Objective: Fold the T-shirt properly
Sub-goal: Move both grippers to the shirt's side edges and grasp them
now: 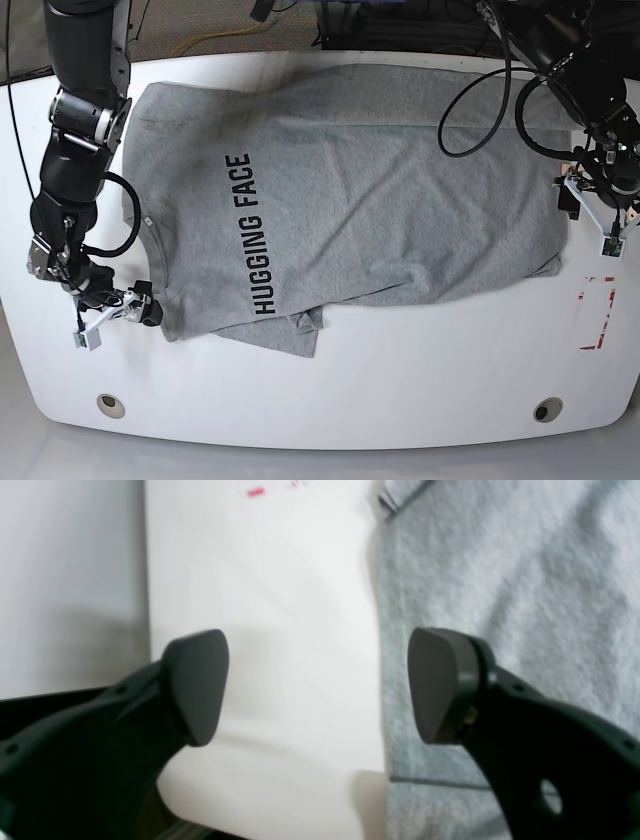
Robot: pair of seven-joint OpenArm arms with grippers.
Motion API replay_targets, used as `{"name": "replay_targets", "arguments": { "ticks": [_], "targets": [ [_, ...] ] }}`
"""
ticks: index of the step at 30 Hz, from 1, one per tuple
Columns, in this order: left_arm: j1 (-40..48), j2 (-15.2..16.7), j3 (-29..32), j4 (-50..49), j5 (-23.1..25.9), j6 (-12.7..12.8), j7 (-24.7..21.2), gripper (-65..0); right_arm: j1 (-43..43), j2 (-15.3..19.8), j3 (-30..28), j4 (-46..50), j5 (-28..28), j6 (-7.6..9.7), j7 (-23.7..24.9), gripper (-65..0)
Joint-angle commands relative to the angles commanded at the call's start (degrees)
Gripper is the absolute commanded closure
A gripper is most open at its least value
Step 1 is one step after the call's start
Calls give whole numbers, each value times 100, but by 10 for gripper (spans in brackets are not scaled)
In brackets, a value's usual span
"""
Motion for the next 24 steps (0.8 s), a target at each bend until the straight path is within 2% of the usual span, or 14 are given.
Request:
{"name": "replay_targets", "arguments": {
  "ticks": [3, 8, 14, 21, 24],
  "targets": [
    [114, 44, 0, 0, -9, 0, -9, -524, 281, -105, 0, -703, -721, 97, 738, -531],
    [158, 62, -9, 0, -9, 0, -9, -524, 360, -132, 9, -1319, -1073, 88, 1363, -531],
    [299, 70, -158, 0, -9, 0, -9, -524, 114, -158, 9, -1530, -1046, 88, 1618, -531],
    [431, 79, -158, 0, -18, 0, -9, -524, 9, -466, 0, -1521, -1090, 44, 1749, -530],
    [431, 79, -158, 0, -18, 0, -9, -524, 0, -624, 0, -1521, -1090, 35, 2119, -490]
  ]
}}
